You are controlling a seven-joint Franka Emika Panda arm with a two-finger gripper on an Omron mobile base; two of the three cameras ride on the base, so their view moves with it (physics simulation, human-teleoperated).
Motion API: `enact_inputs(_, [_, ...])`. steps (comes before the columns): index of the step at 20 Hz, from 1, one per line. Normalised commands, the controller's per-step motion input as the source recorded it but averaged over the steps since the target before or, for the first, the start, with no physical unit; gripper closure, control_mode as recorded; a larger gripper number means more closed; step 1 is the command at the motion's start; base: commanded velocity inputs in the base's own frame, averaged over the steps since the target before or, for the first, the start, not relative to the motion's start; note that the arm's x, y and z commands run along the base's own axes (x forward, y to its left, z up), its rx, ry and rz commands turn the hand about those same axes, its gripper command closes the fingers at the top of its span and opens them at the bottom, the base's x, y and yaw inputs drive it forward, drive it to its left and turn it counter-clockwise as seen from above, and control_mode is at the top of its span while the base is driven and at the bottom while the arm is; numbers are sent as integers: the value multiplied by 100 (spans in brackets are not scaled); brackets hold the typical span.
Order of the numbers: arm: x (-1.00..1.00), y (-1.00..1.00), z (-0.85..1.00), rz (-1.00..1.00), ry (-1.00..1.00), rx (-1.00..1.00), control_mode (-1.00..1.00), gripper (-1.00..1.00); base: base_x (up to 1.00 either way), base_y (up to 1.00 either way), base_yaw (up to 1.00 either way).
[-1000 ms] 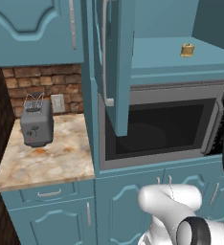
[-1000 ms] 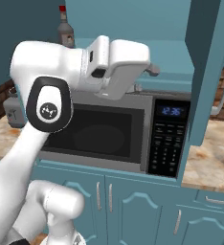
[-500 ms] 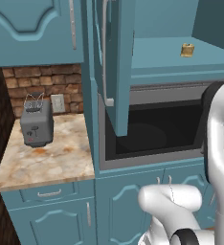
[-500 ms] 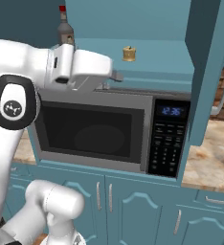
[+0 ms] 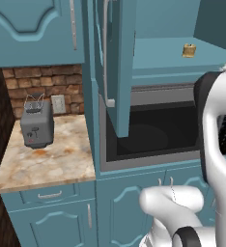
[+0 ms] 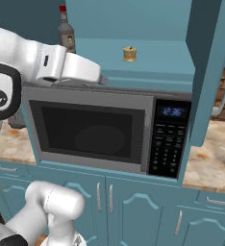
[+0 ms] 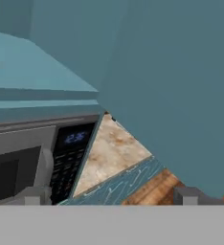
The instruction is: Get the candle and the liquor from the cabinet and move them to the dining counter.
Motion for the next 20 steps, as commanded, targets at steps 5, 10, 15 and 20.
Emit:
enact_inputs(5, [34,35,-1,16,-8,22,-100,-100,0,0,0])
enact_inputs(10, [42,30,-2,15,-12,17,-100,-100,0,0,0])
enact_inputs(15, [46,21,-1,14,-14,12,-100,-100,0,0,0])
enact_inputs(20, [37,0,-1,8,-11,10,-100,-100,0,0,0])
